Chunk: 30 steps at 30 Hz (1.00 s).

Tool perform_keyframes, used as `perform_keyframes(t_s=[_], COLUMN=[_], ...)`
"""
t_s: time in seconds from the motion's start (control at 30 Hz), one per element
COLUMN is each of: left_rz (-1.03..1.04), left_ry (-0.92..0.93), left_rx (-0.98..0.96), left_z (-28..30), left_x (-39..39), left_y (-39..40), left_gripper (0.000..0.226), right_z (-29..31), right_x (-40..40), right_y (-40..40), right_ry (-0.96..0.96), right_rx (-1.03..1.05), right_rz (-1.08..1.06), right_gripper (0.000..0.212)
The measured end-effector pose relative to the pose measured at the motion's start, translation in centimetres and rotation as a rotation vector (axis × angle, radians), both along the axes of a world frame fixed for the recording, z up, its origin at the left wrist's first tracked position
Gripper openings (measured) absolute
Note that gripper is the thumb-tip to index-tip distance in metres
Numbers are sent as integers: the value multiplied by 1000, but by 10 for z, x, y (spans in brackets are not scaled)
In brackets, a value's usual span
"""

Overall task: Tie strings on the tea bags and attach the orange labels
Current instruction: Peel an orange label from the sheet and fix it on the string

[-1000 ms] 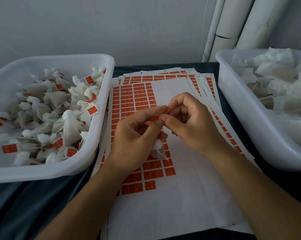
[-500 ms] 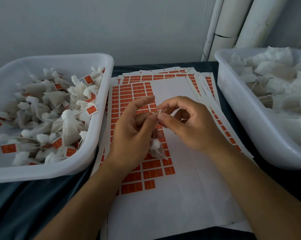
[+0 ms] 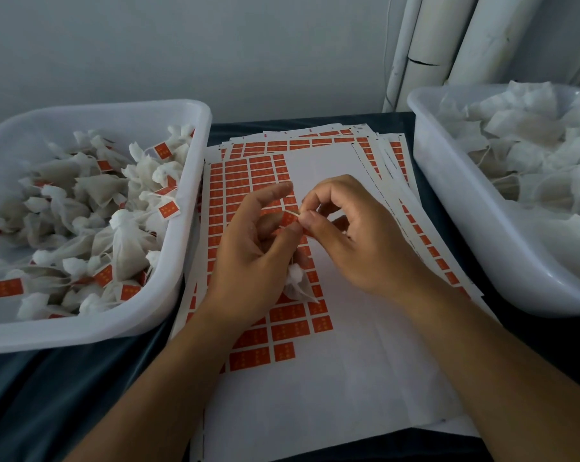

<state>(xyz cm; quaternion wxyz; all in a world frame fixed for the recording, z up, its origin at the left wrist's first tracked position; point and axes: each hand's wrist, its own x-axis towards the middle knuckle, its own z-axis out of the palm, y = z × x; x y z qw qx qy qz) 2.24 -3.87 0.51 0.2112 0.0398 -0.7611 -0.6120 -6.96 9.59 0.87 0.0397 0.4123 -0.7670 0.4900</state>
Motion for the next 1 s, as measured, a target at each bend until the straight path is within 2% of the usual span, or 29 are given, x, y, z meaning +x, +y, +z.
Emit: perform_keyframes(t_s=[0.23, 0.53, 0.8, 0.87, 1.0], left_rz=[62, 115, 232, 286, 384], left_ry=[-10, -17, 93, 150, 210], left_rx=[-117, -224, -307, -384, -466], left_z=[-4, -7, -5, -4, -5], left_x=[-1, -4, -2, -3, -5], left_y=[3, 3, 9, 12, 16], left_gripper=[45, 39, 40, 36, 12], right_z=[-1, -1, 2, 2, 1], right_x=[1, 1, 3, 3, 2], right_y=[-1, 0, 1, 0, -1], right_ry=[-76, -150, -197, -207, -209], right_rx=[-46, -174, -295, -304, -308], right_rz=[-38, -113, -155, -170, -187], right_gripper=[6, 10, 12, 15, 18])
